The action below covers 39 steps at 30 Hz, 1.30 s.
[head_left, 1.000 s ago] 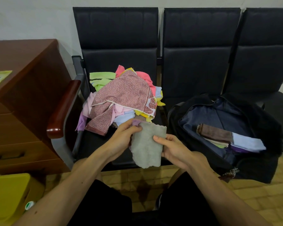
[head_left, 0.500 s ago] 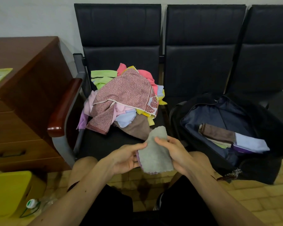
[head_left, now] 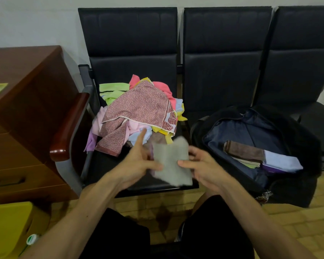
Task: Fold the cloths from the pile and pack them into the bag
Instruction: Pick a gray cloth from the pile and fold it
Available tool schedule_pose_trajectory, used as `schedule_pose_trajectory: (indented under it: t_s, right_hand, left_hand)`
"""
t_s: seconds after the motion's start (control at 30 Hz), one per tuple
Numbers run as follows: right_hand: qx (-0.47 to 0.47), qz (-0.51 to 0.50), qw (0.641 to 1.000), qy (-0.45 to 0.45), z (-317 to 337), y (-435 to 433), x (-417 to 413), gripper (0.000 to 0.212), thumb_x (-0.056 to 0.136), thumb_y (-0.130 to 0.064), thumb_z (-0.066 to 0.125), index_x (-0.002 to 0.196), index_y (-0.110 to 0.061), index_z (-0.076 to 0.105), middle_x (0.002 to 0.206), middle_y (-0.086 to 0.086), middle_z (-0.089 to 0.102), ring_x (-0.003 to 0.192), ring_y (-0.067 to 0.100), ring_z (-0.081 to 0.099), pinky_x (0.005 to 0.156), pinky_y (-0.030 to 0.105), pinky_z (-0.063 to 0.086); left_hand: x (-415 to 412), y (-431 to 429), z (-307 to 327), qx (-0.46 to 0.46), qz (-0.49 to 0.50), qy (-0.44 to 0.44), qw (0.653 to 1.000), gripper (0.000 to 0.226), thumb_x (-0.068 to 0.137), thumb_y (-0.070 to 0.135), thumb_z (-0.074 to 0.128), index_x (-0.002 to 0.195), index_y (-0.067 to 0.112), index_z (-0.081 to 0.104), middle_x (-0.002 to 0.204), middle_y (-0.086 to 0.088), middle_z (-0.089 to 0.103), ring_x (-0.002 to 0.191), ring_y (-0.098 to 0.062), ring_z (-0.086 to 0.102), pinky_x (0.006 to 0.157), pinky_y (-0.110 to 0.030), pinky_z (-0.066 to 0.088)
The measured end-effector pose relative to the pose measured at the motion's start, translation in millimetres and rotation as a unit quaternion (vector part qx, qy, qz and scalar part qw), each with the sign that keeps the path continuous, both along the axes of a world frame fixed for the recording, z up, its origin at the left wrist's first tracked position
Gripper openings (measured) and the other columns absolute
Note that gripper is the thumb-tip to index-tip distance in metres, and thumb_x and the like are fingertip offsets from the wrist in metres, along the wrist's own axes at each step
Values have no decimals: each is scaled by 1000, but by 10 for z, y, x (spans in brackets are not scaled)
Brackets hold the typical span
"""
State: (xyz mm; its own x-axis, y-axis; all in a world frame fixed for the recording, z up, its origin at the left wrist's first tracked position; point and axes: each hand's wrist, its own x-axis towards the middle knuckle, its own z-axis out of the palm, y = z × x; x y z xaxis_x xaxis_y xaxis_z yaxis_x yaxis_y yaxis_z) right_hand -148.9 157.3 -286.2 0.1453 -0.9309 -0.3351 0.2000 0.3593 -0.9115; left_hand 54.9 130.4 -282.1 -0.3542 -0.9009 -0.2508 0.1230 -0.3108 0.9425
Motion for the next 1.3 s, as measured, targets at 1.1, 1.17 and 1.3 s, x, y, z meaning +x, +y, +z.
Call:
schedule_pose_trajectory:
  t_s: [1.1, 1.17, 1.3]
  right_hand:
    - [-35, -29, 998, 47, -52, 95, -86, 34, 88, -16, 71, 120, -8, 66, 109, 13, 74, 101, 27, 71, 91, 44, 57]
    - [-29, -52, 997, 44, -81, 103, -163, 33, 87, -16, 72, 118, -8, 66, 108, 14, 74, 100, 28, 72, 92, 44, 57]
    - [-14, -91, 996, 21, -140, 136, -395, 27, 89, -13, 70, 115, -8, 66, 103, 15, 74, 84, 19, 74, 67, 24, 57]
  left_hand:
    - [15, -95, 151, -283, -84, -208, 932, 70, 84, -26, 37, 77, 29, 80, 115, 0, 66, 112, -14, 60, 85, -25, 50]
    - [-72, -66, 138, -228, -63, -170, 957, 65, 89, -21, 36, 68, 23, 79, 105, 6, 69, 102, -10, 62, 78, -17, 49]
    - [-328, -65, 45, -76, -54, -40, 995, 35, 87, 9, 46, 69, 15, 75, 93, -3, 67, 89, -17, 61, 74, -28, 52]
